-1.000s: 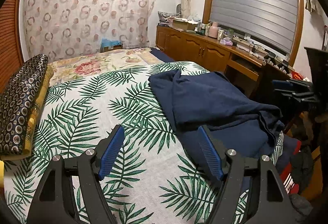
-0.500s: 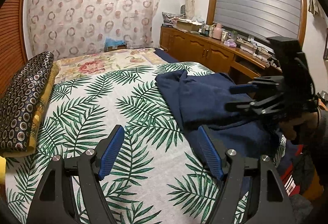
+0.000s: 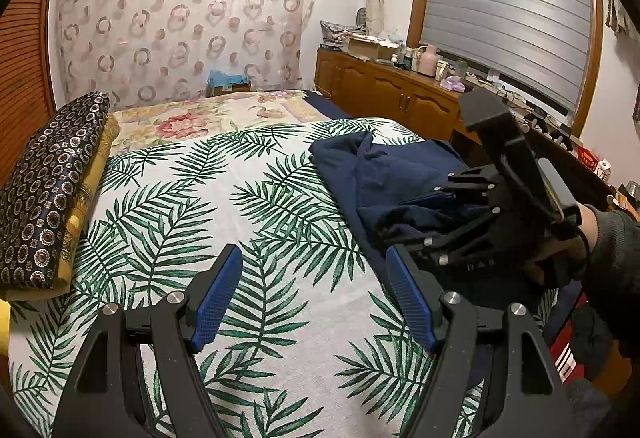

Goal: Fold small clothes

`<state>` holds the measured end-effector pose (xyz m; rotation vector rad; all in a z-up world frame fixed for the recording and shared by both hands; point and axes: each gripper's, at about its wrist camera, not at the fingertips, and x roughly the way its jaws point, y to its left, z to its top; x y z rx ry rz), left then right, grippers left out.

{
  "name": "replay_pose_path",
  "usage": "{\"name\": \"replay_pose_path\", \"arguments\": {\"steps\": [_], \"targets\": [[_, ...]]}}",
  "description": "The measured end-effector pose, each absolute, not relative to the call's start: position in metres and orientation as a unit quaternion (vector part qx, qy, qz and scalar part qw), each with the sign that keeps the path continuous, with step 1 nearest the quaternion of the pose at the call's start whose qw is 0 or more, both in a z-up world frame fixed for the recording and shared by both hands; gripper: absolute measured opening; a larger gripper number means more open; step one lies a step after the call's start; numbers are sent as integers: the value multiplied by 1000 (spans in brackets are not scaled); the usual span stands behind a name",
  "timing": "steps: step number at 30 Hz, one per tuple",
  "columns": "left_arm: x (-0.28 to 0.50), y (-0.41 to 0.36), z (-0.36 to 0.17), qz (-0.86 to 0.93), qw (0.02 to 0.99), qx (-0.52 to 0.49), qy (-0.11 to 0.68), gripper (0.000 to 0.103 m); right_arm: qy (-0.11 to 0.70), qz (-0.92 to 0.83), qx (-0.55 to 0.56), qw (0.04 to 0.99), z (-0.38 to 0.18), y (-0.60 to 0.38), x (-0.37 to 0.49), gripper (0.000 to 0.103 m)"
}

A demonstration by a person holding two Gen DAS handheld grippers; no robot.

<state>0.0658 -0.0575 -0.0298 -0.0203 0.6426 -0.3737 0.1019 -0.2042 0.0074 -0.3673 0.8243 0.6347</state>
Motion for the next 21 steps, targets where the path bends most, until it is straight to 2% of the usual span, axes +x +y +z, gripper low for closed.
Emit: {"name": "replay_pose_path", "arguments": {"steps": [1, 3, 5, 15, 21], "targets": [[66, -58, -30, -183, 931, -10, 314, 75, 389, 300, -171, 854, 8, -207, 103, 43], [67, -58, -31, -184, 931, -9, 316, 75, 388, 310, -157, 854, 12, -213, 104, 16], [67, -59, -31, -186, 930, -8, 317, 75, 375, 309, -145, 862, 19, -220, 103, 10], [68, -64, -35, -193, 927, -5, 322, 75, 306, 213, -85, 924, 76, -305, 122, 7], [68, -69, -38, -199, 924, -4, 328, 75, 317, 101, -89, 939, 74, -351, 166, 7]]}}
